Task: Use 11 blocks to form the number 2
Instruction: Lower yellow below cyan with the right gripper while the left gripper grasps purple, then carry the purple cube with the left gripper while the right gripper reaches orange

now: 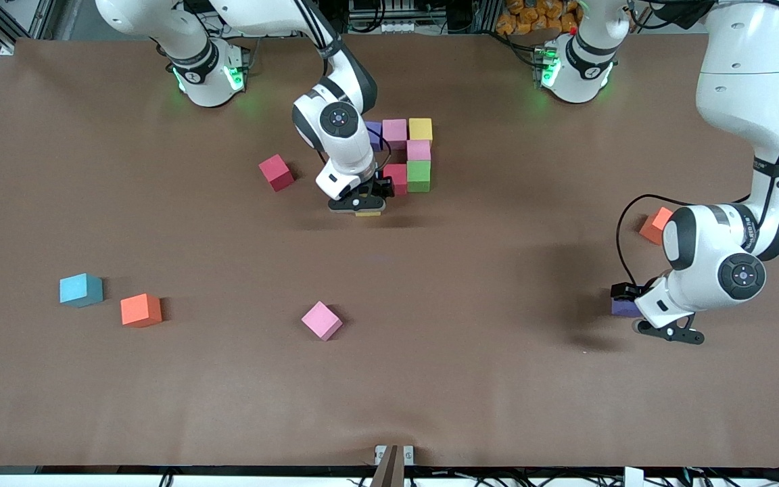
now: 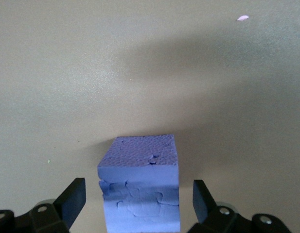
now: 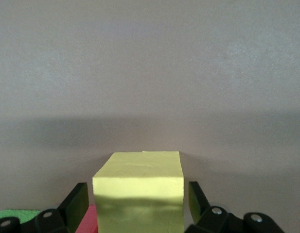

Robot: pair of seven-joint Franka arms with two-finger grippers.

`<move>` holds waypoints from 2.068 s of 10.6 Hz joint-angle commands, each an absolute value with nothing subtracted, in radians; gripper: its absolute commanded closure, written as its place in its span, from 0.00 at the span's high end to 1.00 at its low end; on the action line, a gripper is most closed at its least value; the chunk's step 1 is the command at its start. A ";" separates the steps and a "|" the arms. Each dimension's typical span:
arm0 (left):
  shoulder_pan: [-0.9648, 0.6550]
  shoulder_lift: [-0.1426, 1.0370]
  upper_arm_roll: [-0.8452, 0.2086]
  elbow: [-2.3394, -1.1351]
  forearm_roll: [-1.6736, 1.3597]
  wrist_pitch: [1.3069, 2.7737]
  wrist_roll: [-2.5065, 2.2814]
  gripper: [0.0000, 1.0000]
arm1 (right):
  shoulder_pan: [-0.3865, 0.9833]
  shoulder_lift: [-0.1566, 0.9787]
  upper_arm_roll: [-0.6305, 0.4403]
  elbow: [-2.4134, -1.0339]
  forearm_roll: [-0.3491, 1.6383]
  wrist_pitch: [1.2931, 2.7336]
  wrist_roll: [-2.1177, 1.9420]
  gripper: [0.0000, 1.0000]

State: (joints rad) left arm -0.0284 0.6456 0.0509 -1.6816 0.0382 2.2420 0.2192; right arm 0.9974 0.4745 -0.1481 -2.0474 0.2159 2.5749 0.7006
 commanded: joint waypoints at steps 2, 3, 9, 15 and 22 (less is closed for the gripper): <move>-0.046 0.657 0.066 -1.666 0.035 2.249 0.235 0.72 | 0.974 0.420 -0.143 -2.060 0.215 2.551 0.706 0.92; -0.048 0.657 0.066 -1.666 0.037 2.249 0.236 0.61 | 0.970 0.414 -0.144 -2.060 0.212 2.539 0.704 0.93; -0.063 0.638 0.057 -1.664 0.035 2.243 0.224 0.28 | 0.872 0.309 -0.143 -2.063 0.184 2.386 0.612 0.93; -0.127 0.598 -0.027 -1.663 0.021 2.226 0.054 0.28 | 0.640 0.186 -0.143 -2.045 0.140 2.281 0.450 0.93; -0.513 0.609 0.007 -1.554 -0.066 2.178 -0.509 0.28 | 0.418 0.195 -0.141 -1.786 -0.025 1.930 0.172 0.96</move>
State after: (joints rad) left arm -0.4336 0.5934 -0.0479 -1.5982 -0.0121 2.1987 -0.4379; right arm 0.4658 0.1938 -0.1583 -1.8366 -0.0070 1.9817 0.2188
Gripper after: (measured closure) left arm 0.502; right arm 0.057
